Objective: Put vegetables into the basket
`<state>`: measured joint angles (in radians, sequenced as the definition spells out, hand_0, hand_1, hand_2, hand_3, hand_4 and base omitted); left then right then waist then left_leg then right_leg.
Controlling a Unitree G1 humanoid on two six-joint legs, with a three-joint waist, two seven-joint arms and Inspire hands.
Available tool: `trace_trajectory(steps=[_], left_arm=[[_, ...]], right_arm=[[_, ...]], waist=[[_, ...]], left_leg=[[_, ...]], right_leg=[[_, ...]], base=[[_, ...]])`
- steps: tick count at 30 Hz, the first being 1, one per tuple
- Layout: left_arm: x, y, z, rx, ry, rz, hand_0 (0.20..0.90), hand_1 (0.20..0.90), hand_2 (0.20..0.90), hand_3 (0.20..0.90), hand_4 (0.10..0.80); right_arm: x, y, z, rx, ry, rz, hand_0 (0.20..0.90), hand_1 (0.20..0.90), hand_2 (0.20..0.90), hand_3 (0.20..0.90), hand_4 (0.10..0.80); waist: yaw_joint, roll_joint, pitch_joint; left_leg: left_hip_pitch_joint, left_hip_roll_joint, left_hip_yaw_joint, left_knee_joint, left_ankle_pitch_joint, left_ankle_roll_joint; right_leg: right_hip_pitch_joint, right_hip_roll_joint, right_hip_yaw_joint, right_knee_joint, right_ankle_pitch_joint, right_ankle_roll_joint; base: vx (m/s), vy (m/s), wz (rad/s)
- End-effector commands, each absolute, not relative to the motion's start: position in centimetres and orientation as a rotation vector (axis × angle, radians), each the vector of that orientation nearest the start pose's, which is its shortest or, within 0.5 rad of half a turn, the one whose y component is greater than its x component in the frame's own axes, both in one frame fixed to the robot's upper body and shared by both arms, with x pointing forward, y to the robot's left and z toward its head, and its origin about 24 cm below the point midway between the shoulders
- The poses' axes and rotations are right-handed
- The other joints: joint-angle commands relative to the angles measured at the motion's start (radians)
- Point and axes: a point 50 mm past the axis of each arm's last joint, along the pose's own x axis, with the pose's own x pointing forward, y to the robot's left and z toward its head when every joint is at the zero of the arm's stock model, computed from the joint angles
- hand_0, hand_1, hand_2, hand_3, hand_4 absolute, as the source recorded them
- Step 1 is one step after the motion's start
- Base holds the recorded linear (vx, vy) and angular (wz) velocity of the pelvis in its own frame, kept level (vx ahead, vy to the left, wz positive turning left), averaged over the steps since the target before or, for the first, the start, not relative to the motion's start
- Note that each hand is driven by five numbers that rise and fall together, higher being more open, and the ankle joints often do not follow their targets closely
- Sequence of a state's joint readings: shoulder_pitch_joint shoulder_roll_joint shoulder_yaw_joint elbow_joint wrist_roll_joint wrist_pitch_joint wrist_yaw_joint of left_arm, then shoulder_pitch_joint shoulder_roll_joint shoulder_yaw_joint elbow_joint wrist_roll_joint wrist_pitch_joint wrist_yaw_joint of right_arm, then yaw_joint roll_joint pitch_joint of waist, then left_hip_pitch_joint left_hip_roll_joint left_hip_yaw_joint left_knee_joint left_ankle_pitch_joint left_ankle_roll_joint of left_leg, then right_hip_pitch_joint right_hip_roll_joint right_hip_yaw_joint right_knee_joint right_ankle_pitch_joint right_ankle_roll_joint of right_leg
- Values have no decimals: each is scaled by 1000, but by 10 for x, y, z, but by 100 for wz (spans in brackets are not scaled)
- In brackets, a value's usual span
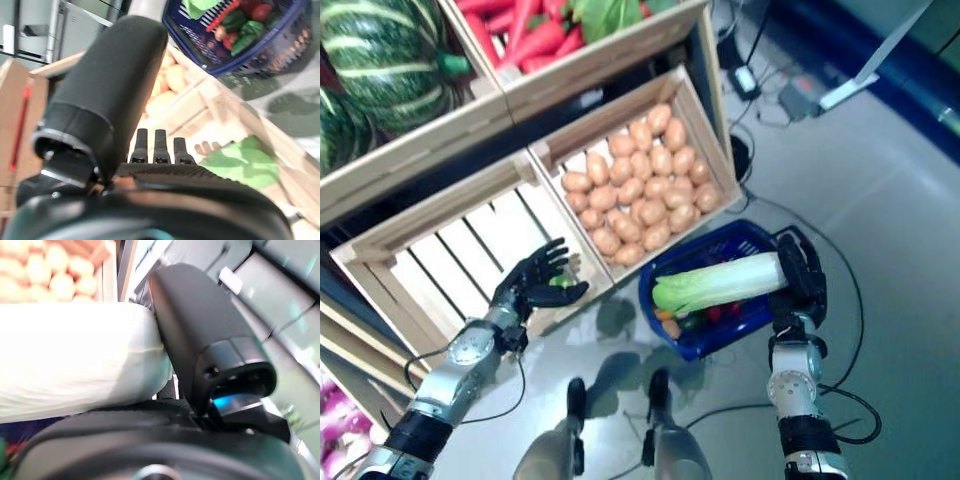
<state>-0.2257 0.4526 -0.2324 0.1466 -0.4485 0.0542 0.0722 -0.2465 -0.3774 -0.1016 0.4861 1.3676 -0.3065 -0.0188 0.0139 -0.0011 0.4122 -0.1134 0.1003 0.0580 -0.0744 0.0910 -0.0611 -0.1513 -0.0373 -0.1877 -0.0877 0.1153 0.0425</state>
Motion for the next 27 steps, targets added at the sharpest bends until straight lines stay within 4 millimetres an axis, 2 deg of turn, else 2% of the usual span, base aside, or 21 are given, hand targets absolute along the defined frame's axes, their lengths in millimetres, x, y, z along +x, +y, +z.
trace_trajectory(steps=[1,3,8,13,16,19,21,27], left_arm=[[311,171,136,11,-293,-180,900,900,900,900,800],[315,166,147,10,-345,-184,900,900,900,900,800],[319,162,165,14,-429,-180,900,900,900,900,800],[320,164,177,12,-486,-175,900,900,900,900,800],[319,162,185,3,-518,-182,900,900,900,900,800],[318,160,189,-2,-532,-187,900,900,900,900,800],[319,160,192,-2,-536,-187,900,900,900,900,800],[317,166,194,11,-543,-175,900,900,900,900,800]], right_arm=[[304,-306,122,975,-609,-324,300,300,300,300,400],[313,-305,130,981,-624,-338,300,300,300,300,400],[322,-312,146,980,-672,-368,300,300,300,300,400],[325,-321,164,958,-716,-434,300,300,300,300,400],[326,-327,179,930,-731,-493,300,300,300,300,400],[324,-335,187,912,-737,-588,300,300,300,300,400],[324,-340,191,907,-733,-644,300,300,300,300,400],[317,-358,199,931,-742,-761,300,300,300,300,400]], waist=[[13,-5,17],[19,0,59],[29,7,108],[37,12,108],[42,17,108],[50,22,108],[54,24,108],[63,31,108]], left_leg=[[-113,-1,-49,68,-10,-30],[-186,-6,-56,110,-7,-37],[-310,-21,-63,162,-1,-42],[-449,-40,-65,231,-5,-33],[-538,-56,-68,295,-14,-27],[-616,-68,-79,378,-43,-18],[-662,-67,-81,404,-39,-12],[-753,-76,-98,467,-60,-8]], right_leg=[[-40,-49,20,145,-74,51],[-93,-53,8,173,-76,49],[-195,-58,-8,215,-78,52],[-345,-69,-15,294,-83,54],[-439,-90,-15,359,-86,54],[-529,-111,-6,446,-107,54],[-580,-124,-3,475,-101,55],[-674,-131,11,541,-116,55]], base=[[-120,-65,18],[-174,-77,15],[-150,-67,9],[-113,-30,4],[-88,-11,8],[-57,-24,10],[-35,-38,17],[-18,-45,10]])
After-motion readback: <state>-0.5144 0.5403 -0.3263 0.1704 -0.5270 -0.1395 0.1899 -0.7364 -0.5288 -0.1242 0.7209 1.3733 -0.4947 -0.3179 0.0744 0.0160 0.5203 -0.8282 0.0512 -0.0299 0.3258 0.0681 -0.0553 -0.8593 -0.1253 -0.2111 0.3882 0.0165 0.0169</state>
